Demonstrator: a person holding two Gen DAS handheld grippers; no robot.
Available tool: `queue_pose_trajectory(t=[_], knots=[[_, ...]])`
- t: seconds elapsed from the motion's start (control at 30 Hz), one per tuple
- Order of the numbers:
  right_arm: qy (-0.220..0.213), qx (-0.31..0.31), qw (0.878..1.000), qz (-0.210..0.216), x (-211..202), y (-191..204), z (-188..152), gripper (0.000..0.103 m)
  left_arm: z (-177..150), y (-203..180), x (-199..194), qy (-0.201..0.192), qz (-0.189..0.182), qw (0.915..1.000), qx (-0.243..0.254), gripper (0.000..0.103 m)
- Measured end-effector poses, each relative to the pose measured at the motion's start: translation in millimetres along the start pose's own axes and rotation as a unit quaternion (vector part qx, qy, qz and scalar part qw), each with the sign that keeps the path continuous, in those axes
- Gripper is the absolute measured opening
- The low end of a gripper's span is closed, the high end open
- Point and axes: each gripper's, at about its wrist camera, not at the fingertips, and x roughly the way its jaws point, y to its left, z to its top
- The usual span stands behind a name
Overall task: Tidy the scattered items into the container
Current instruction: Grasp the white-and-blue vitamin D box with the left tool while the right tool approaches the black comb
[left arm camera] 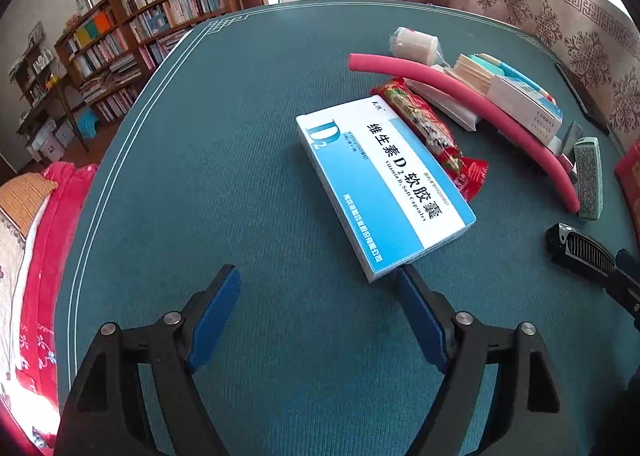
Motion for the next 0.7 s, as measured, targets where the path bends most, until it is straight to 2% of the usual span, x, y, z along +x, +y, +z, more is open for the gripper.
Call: queue_pose_trajectory(t=[0.1, 0.2, 0.3, 0.4, 0.57, 0.7], knots=[[0.0, -0.002, 1.0, 0.003, 0, 2, 0, 0.081, 2, 14, -8, -0.006, -0.034, 0.9988, -0.036, 0.082], [-0.002, -0.004, 1.0, 0.003, -1, 3, 1, 0.081, 2, 8, -20, -0.022, -0.06, 0.9967, -0.05, 0.082], [-0.002, -0.001, 1.0, 0.005, -1, 2, 1, 0.081, 6, -5, -23, -0.036, -0.053, 0.9969, -0.046, 0.082], [-0.002, 0.0, 1.0, 0.006, 0, 3, 1, 0.081, 16, -20, -8, -0.029, -0.031, 0.9982, -0.043, 0.082], [-0.006, 0.001, 1.0, 0.007, -3, 3, -2, 0.081, 31, -27, 6, -0.024, -0.036, 0.9968, -0.067, 0.083], [0.006, -0.001, 1.0, 0.007, 4, 4, -1, 0.081, 31, -28, 7, -0.023, -0.044, 0.9958, -0.077, 0.083]])
